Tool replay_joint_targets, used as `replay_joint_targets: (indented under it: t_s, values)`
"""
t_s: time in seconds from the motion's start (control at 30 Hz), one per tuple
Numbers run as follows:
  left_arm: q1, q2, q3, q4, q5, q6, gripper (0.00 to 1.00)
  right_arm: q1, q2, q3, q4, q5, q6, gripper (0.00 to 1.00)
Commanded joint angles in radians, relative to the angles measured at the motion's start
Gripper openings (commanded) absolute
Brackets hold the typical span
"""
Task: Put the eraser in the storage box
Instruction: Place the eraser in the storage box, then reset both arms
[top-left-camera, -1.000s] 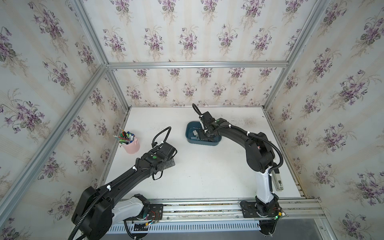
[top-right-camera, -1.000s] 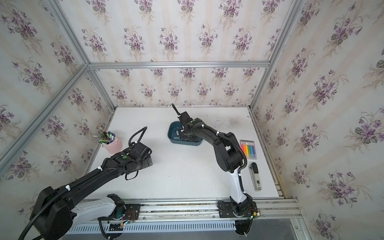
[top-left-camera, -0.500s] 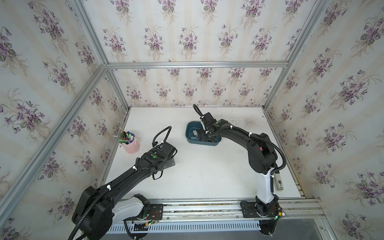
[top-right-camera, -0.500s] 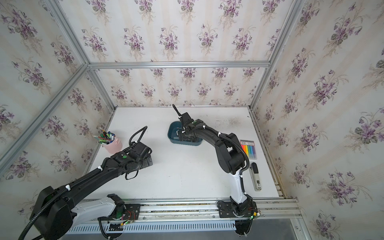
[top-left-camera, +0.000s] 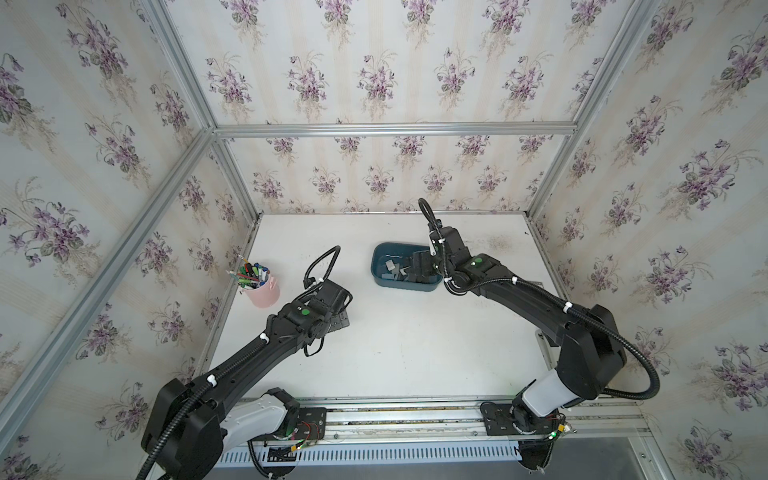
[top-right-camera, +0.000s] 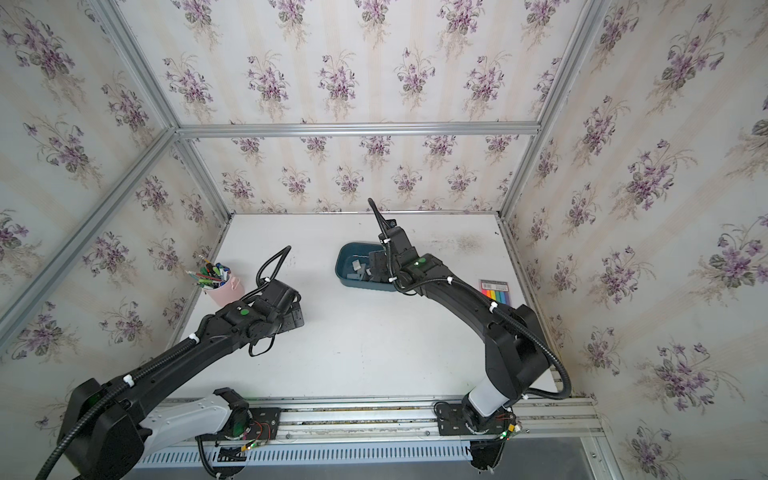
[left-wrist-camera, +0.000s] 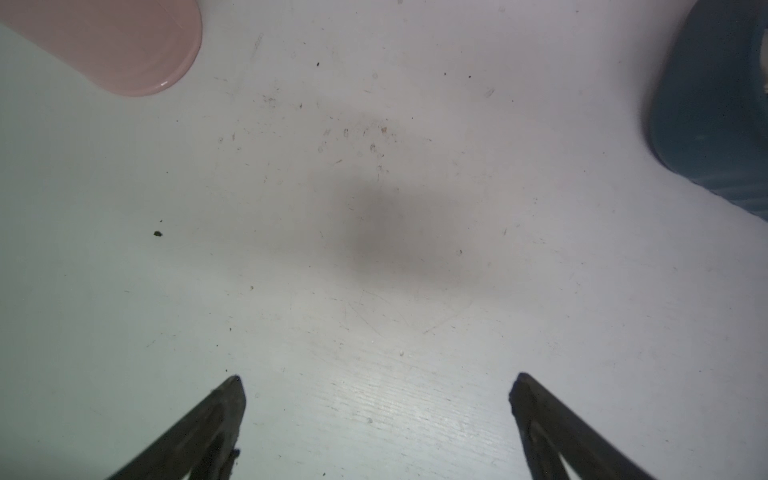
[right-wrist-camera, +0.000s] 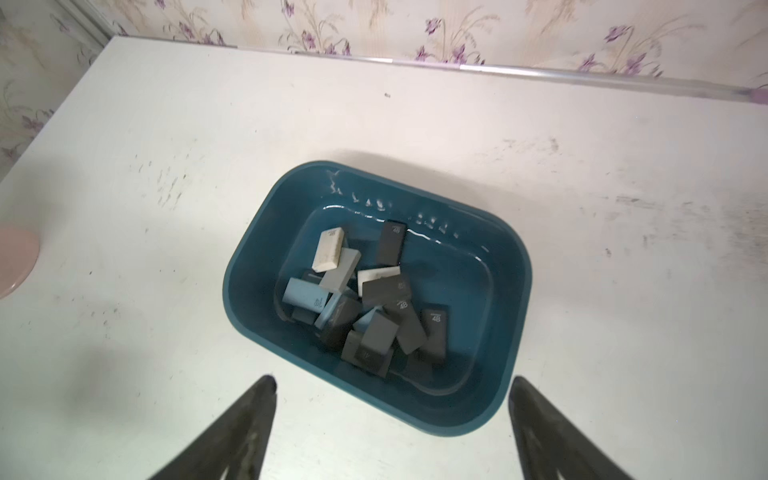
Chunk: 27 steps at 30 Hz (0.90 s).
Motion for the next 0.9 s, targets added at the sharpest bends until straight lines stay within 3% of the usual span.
replay_joint_targets:
  t_s: [0.0, 0.27, 0.5, 0.63, 0.73, 0.8, 0.87]
  values:
    - [0.002, -0.009, 0.011, 0.019, -0.017, 0.018, 1.00, -0.001, -0.028, -0.017, 0.071, 0.063, -0.002, 0.90]
    - [0.003, -0.049, 0.043, 0.033, -0.039, 0.039, 1.00, -0.008, -0.263, -0.271, 0.351, 0.176, -0.011, 1.00]
    - [0.002, -0.185, 0.036, 0.097, -0.128, 0.095, 1.00, -0.042, -0.464, -0.528, 0.602, 0.306, -0.049, 1.00]
    - [0.002, -0.250, 0.017, 0.136, -0.175, 0.126, 1.00, -0.070, -0.482, -0.555, 0.583, 0.366, -0.063, 1.00]
    - [0.003, -0.266, 0.006, 0.181, -0.217, 0.173, 1.00, -0.073, -0.465, -0.597, 0.628, 0.443, -0.154, 1.00]
    - [0.002, -0.252, 0.000, 0.207, -0.238, 0.218, 1.00, -0.140, -0.430, -0.641, 0.675, 0.455, -0.197, 1.00]
    - [0.002, -0.227, 0.000, 0.253, -0.228, 0.319, 1.00, -0.194, -0.389, -0.655, 0.664, 0.432, -0.150, 1.00]
